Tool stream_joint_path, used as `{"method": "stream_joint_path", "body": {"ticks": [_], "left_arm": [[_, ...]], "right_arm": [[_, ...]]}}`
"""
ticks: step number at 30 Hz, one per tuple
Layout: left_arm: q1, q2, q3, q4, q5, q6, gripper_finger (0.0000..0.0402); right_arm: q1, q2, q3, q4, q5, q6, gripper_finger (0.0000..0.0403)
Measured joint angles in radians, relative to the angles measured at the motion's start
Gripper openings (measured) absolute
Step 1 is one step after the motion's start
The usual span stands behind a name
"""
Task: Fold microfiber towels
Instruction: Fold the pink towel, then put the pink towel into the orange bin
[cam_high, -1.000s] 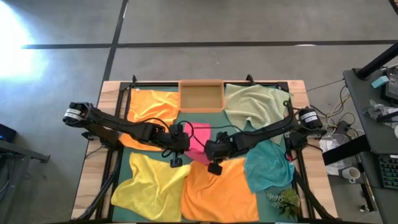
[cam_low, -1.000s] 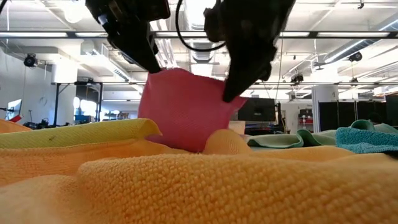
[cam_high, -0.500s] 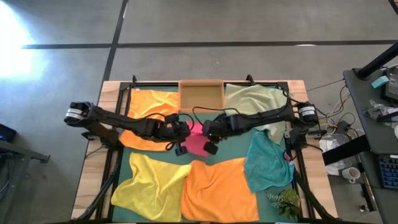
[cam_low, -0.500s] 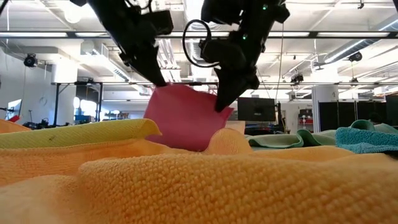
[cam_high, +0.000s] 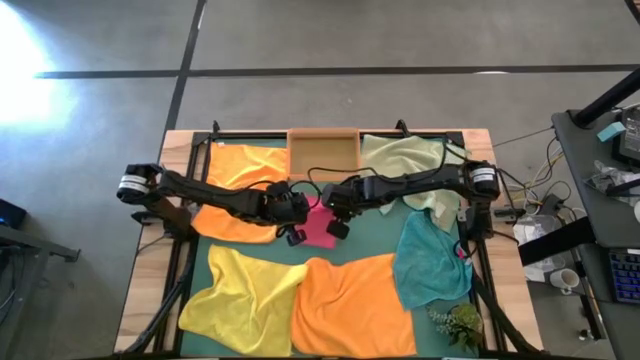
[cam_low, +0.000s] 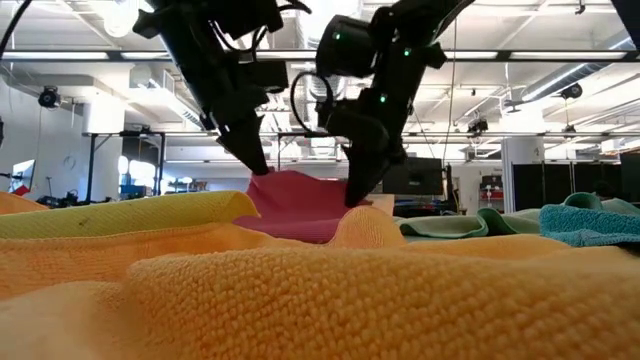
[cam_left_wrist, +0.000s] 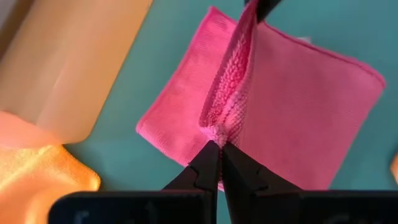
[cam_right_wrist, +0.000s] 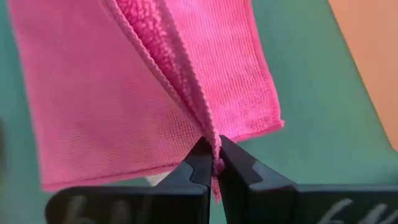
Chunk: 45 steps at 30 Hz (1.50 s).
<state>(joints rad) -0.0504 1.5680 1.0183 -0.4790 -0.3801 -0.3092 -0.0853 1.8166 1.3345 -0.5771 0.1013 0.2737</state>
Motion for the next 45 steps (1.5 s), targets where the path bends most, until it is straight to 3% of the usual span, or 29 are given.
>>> {"method": "stream_joint_path", "body": {"ticks": [12, 25, 38, 45], "left_arm": [[0.045, 0.001, -0.004, -0.002, -0.037, 0.000, 0.0008], [0.058, 0.001, 0.003, -0.003, -0.046, 0.001, 0.0133], [0.052, -0.101, 0.032, -0.091, 0.006, 0.001, 0.0147], [0.007, -0.168, 0.000, -0.096, 0.035, 0.032, 0.0147]], "right_arm": [[-0.048, 0.014, 0.000, 0.038, 0.004, 0.020, 0.0008], [-0.068, 0.017, 0.000, 0.041, 0.005, 0.003, 0.0012], [-0.096, -0.011, 0.000, 0.027, 0.013, -0.001, 0.0126], [-0.098, -0.122, 0.000, -0.082, -0.034, 0.003, 0.0147]]}}
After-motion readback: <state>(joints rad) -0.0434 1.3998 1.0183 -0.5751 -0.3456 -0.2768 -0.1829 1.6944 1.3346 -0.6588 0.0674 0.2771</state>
